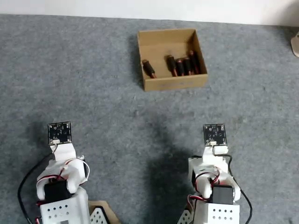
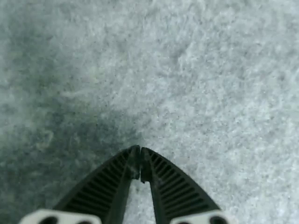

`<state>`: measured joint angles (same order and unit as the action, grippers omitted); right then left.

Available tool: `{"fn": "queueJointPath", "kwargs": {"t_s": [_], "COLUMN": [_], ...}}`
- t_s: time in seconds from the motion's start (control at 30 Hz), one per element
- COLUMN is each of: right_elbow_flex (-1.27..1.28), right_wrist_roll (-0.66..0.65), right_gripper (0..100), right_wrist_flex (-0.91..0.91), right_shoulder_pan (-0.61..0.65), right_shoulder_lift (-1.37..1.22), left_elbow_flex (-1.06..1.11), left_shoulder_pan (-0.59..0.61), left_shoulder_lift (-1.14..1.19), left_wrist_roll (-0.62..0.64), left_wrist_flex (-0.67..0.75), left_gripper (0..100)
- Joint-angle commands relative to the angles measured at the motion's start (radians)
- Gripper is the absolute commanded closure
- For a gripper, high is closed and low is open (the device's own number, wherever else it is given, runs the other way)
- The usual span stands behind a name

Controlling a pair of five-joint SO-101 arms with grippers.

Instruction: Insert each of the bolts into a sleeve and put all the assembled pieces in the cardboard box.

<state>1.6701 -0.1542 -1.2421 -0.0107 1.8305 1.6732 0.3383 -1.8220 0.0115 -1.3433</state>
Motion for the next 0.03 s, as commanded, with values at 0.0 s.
{"fn": "queueJointPath", "kwargs": {"t_s": [0.0], "right_elbow_flex": [0.143], "right_wrist_roll": [-0.014], "right_gripper": [99.5], "right_wrist_flex": [-0.004], "right_shoulder_pan": [-0.008], "right_shoulder_lift": [0.008], "left_elbow_flex": [0.024], "left_shoulder_pan": [0.012], "left_shoulder_lift": [0.001], "left_wrist_roll": [-0.002], "left_wrist_flex": [-0.003], "left_gripper": [99]}}
